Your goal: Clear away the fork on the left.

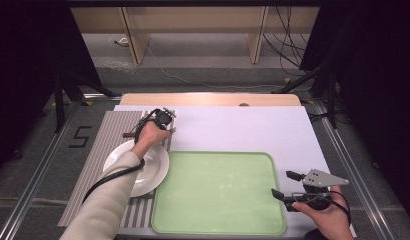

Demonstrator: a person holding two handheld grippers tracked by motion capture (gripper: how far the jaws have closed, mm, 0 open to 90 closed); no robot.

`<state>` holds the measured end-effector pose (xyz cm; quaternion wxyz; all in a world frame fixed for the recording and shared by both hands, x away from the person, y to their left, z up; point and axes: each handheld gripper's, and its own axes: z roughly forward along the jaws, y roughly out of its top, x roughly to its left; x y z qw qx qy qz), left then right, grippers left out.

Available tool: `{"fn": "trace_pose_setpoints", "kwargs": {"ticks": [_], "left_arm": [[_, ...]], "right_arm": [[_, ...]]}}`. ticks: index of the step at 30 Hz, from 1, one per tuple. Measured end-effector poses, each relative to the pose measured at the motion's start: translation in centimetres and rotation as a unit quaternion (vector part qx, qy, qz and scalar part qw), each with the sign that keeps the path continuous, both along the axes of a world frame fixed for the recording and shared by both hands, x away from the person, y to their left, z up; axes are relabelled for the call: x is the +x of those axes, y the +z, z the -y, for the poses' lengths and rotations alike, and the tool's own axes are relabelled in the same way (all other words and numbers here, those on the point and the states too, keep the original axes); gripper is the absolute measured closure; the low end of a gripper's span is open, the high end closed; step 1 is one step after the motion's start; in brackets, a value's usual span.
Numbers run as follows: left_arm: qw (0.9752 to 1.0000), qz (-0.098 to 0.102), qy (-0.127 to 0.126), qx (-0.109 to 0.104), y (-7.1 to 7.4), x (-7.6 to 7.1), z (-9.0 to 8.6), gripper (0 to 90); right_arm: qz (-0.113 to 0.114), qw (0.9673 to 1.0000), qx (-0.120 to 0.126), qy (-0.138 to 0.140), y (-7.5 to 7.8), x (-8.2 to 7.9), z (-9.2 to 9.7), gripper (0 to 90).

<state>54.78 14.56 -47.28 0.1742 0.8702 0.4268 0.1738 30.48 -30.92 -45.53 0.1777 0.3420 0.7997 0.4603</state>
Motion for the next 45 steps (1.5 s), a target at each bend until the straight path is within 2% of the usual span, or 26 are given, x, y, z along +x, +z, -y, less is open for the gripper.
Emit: {"fn": "trace_pose_setpoints", "kwargs": {"ticks": [11,13,16,20,22,23,24,25,26,27,28,34,45], "left_arm": [[1.0,0.002,0.007,-0.004,0.0,0.3,0.1,89.1],[1.0,0.003,-0.002,0.001,0.0,0.4,0.0,88.8],[0.9998,0.003,-0.006,-0.017,0.4,0.4,-0.4,83.6],[0.9996,0.013,-0.011,-0.02,1.2,0.5,-1.3,81.9],[0.9995,0.018,-0.016,-0.018,1.8,0.6,-2.1,77.9],[0.9995,0.02,-0.017,-0.016,2.0,0.7,-2.6,70.2],[0.9995,0.026,-0.02,-0.004,2.3,0.9,-3.9,66.6],[0.9995,0.026,-0.02,-0.004,2.3,0.9,-3.9,62.8],[0.9994,0.028,-0.02,0.0,2.4,0.9,-4.5,62.8],[0.9993,0.029,-0.023,0.003,2.5,1.0,-5.2,59.2],[0.9994,0.025,-0.023,0.002,2.4,1.0,-5.8,55.1],[0.9994,0.015,-0.027,0.012,2.2,1.0,-7.7,53.1],[0.9982,-0.009,-0.054,0.026,1.1,1.3,-7.7,53.7]], "right_arm": [[0.001,1.0,-0.001,0.001,0.0,0.0,0.0,17.5],[0.001,1.0,0.0,0.002,0.0,0.0,0.0,17.5],[0.001,1.0,0.0,0.001,0.0,0.0,0.0,17.5],[0.0,1.0,-0.001,0.002,0.0,0.0,0.0,17.4],[0.0,1.0,0.0,0.001,0.0,0.0,0.0,17.4],[0.0,1.0,-0.001,0.002,0.0,0.0,0.0,17.4],[0.0,1.0,-0.001,0.002,0.0,0.0,0.0,17.4],[0.0,1.0,-0.001,0.001,0.0,0.0,0.0,17.4],[0.0,1.0,-0.001,0.001,0.0,0.0,0.0,17.4],[0.0,1.0,-0.001,0.001,0.0,0.0,0.0,17.4],[-0.001,1.0,-0.001,0.001,0.0,0.0,-0.1,17.3],[-0.001,1.0,-0.002,0.0,0.0,0.0,-0.1,17.2],[-0.001,1.0,-0.001,0.0,0.0,0.0,0.0,17.2]]}}
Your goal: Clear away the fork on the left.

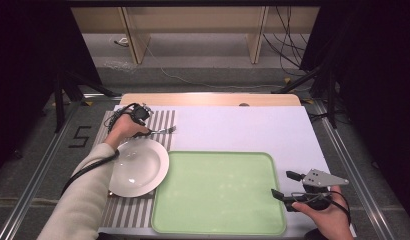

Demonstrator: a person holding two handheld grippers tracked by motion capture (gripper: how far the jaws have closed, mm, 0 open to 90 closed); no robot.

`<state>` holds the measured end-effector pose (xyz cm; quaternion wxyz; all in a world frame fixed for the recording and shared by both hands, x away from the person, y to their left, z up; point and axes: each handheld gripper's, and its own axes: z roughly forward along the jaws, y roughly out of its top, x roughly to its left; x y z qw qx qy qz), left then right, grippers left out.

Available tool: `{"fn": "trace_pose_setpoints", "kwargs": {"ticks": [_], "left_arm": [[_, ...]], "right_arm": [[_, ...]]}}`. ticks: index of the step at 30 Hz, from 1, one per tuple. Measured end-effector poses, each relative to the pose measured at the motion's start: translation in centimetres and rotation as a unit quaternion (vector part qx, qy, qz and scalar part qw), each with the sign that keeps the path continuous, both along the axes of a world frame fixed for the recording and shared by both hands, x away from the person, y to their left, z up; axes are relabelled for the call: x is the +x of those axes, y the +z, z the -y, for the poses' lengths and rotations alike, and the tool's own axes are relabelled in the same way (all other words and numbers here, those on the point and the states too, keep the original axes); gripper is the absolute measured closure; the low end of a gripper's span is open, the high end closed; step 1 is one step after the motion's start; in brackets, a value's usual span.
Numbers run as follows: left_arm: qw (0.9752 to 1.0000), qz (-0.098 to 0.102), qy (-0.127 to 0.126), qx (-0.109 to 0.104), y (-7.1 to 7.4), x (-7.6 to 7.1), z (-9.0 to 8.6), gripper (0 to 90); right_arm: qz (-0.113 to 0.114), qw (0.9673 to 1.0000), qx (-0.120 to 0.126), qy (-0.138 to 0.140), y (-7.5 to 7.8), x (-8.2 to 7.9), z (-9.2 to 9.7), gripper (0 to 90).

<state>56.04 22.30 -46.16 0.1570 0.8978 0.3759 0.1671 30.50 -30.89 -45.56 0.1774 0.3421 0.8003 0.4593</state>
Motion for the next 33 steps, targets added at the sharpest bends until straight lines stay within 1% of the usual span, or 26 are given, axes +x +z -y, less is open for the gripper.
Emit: {"fn": "trace_pose_setpoints", "kwargs": {"ticks": [3,8,15,19,21,24,29,33], "left_arm": [[1.0,-0.005,-0.002,-0.002,-0.22,-0.03,0.08,54.6],[0.9999,-0.015,-0.007,0.005,-0.64,0.0,-0.02,56.1],[0.9996,-0.026,-0.012,0.005,-0.58,0.1,-0.08,58.9],[0.9993,-0.03,-0.017,0.013,-0.53,0.09,0.0,61.3],[0.999,-0.033,-0.023,0.02,-0.49,0.03,0.08,62.7],[0.9989,-0.033,-0.027,0.021,-0.48,0.0,0.07,63.3],[0.9981,-0.037,-0.041,0.026,-0.4,-0.07,0.06,65.9],[0.9978,-0.04,-0.046,0.027,-0.38,-0.14,0.07,66.6]], "right_arm": [[0.0,1.0,0.0,0.0,0.0,-0.01,0.0,17.2],[0.0,1.0,0.0,0.0,0.0,-0.01,-0.01,17.2],[-0.001,1.0,0.0,0.0,0.0,0.0,0.0,17.2],[-0.001,1.0,0.001,0.001,0.0,0.0,0.02,17.2],[-0.001,1.0,0.001,0.001,0.01,-0.01,0.01,17.2],[-0.001,1.0,0.001,0.001,0.01,-0.01,0.01,17.2],[-0.001,1.0,0.001,0.001,0.01,0.0,0.01,17.2],[-0.001,1.0,0.002,0.001,0.01,0.0,0.0,17.2]]}}
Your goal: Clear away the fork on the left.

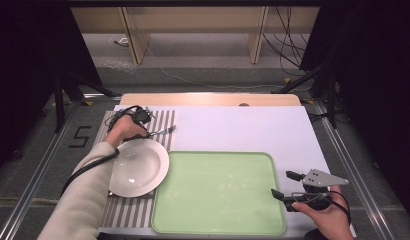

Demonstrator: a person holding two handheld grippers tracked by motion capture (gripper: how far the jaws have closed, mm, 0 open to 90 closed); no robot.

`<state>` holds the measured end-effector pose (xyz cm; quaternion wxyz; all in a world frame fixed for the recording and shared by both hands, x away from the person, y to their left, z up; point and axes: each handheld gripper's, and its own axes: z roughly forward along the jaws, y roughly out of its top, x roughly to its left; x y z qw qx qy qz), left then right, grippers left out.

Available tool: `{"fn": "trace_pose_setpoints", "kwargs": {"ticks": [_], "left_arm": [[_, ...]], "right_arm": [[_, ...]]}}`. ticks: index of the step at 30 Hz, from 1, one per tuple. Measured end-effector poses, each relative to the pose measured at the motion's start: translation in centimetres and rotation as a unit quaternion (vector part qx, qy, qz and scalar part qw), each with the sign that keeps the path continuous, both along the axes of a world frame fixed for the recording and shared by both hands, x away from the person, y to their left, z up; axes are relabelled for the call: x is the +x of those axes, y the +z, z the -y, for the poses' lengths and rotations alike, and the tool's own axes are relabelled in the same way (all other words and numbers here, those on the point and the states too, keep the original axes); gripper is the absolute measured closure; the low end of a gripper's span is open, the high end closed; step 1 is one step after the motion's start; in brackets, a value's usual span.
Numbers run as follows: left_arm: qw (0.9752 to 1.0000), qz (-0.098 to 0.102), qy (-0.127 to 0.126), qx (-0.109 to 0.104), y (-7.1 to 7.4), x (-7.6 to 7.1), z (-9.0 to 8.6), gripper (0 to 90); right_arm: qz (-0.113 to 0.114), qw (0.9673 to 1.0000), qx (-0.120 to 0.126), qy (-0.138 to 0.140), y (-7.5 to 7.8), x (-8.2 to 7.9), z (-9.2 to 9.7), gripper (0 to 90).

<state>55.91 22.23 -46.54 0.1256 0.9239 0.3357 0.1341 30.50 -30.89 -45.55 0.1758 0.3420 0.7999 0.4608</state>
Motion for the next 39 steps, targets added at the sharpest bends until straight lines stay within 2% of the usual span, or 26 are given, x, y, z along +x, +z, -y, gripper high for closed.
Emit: {"fn": "trace_pose_setpoints", "kwargs": {"ticks": [5,14,22,32,39], "left_arm": [[0.9999,-0.003,-0.01,0.006,0.05,-0.03,0.03,67.9],[0.9999,-0.006,-0.009,0.004,-0.01,0.0,-0.04,67.6],[0.9998,-0.011,-0.013,0.007,0.01,-0.03,0.05,71.1],[0.9993,-0.018,-0.025,0.021,0.08,-0.2,0.27,76.0],[0.9995,-0.018,-0.021,0.016,0.06,-0.24,0.17,76.6]], "right_arm": [[0.0,1.0,0.0,0.0,-0.01,0.0,0.01,17.2],[0.0,1.0,0.0,0.001,-0.03,0.02,0.0,17.2],[0.0,1.0,0.0,0.001,0.0,-0.01,0.01,17.2],[0.0,1.0,-0.001,0.001,0.02,-0.02,0.0,17.2],[0.001,1.0,-0.001,0.001,0.03,-0.03,-0.01,17.2]]}}
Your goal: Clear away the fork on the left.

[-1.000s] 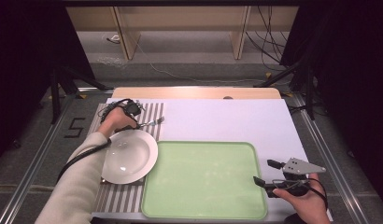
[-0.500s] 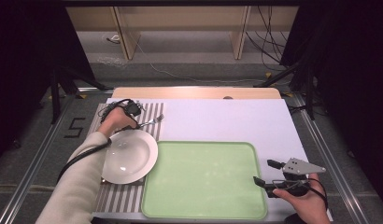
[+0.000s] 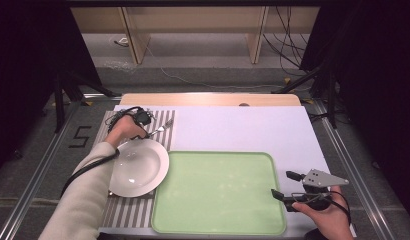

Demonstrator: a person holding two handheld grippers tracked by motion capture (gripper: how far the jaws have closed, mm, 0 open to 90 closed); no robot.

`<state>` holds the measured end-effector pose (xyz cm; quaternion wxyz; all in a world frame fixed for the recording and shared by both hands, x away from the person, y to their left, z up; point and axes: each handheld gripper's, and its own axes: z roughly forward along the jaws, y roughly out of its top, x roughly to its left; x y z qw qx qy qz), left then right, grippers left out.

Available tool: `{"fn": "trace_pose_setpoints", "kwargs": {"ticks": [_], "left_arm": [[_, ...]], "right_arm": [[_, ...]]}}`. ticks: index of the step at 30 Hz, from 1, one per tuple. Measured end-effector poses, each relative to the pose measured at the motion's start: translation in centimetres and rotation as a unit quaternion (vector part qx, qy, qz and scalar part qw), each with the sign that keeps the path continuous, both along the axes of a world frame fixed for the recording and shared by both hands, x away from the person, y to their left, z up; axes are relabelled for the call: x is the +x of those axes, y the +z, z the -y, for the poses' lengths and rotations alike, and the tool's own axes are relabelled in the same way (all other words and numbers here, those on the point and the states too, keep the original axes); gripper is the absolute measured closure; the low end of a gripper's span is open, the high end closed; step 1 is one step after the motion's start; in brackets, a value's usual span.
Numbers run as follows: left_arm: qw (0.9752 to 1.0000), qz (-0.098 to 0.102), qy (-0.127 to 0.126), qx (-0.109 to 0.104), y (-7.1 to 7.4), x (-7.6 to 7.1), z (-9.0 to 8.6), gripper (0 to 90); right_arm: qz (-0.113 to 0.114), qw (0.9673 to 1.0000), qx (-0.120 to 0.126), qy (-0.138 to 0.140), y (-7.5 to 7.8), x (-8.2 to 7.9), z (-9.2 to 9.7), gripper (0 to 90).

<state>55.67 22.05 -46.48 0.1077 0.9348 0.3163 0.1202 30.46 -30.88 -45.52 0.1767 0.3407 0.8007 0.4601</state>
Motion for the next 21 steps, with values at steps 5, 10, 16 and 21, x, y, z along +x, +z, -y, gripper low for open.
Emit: {"fn": "trace_pose_setpoints", "kwargs": {"ticks": [5,10,16,21], "left_arm": [[1.0,0.002,0.001,-0.001,-0.01,-0.04,-0.02,76.7],[1.0,0.004,0.002,0.002,0.0,-0.07,0.04,76.8],[0.9998,0.015,0.006,0.007,-0.04,-0.08,0.0,76.8],[0.9997,0.02,0.013,0.002,-0.07,-0.08,-0.17,76.9]], "right_arm": [[0.0,1.0,0.0,0.0,0.0,0.01,0.0,17.2],[0.0,1.0,0.0,0.0,0.0,0.01,0.0,17.2],[0.0,1.0,0.0,0.0,0.0,0.01,-0.01,17.2],[0.0,1.0,0.0,0.0,-0.01,0.02,-0.01,17.2]]}}
